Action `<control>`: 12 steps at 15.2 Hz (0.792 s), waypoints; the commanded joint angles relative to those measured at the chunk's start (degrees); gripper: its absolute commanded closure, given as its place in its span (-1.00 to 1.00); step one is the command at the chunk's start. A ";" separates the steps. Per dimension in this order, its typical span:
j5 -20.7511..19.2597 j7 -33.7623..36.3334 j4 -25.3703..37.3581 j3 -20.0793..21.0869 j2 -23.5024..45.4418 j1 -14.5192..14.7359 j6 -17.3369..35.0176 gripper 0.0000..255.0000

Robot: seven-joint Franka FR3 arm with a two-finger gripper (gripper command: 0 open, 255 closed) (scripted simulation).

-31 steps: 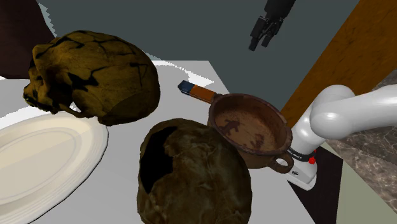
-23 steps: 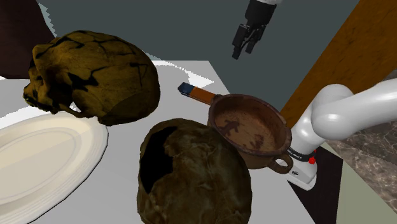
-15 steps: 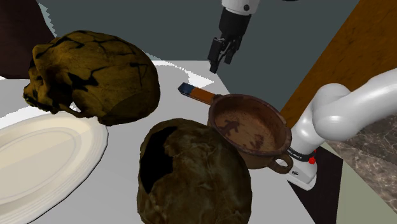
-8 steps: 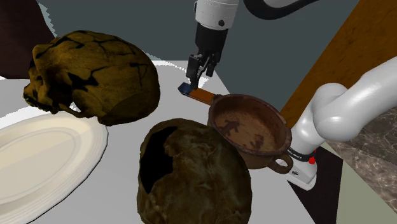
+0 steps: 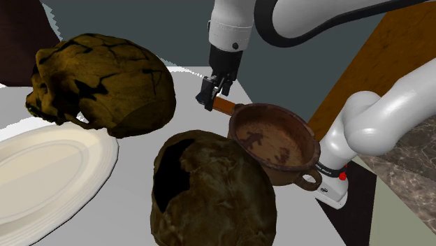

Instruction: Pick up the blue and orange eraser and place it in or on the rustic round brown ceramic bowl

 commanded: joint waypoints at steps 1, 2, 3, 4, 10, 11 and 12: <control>0.02 0.02 -0.40 0.07 0.09 0.02 0.52 -1.00; 0.02 0.02 -0.40 0.07 0.10 0.02 0.52 -1.00; 0.02 0.02 -0.40 0.07 0.10 0.02 0.52 -1.00; 0.02 0.02 -0.40 0.07 0.10 0.02 0.52 -1.00; 0.02 0.00 -0.38 0.05 0.06 0.02 0.47 1.00; 0.03 -0.09 -0.49 -0.01 -0.01 0.00 0.51 1.00; -0.02 -0.12 -0.39 -0.04 0.09 -0.04 0.50 1.00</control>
